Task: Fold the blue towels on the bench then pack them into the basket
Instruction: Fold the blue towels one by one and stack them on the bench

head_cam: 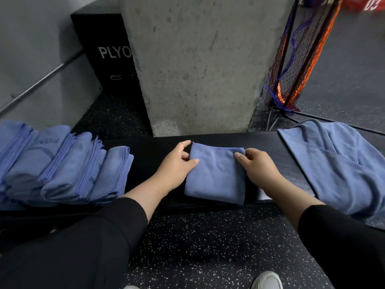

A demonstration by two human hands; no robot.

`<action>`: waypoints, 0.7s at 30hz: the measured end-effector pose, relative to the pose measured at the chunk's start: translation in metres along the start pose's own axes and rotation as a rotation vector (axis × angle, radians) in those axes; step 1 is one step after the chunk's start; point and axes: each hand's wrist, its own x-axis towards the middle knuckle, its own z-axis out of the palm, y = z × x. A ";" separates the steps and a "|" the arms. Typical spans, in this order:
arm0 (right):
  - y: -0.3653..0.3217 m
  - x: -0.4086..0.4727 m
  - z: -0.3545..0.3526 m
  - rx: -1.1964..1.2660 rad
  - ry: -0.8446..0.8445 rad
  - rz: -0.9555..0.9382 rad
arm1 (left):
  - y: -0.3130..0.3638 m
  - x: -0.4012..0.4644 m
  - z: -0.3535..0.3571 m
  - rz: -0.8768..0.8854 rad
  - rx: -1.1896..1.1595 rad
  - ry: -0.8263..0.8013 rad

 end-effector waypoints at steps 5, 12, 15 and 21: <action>0.005 0.005 0.007 -0.331 0.225 -0.089 | -0.002 0.009 0.009 0.310 0.588 0.122; 0.000 -0.024 0.025 -0.397 -0.009 -0.453 | -0.016 0.006 0.031 0.402 0.860 -0.174; 0.016 -0.034 0.032 -0.636 -0.306 -0.365 | -0.026 0.002 0.030 0.338 0.918 -0.264; 0.026 -0.026 0.020 -0.661 -0.356 -0.310 | -0.033 -0.003 0.023 0.306 0.922 -0.291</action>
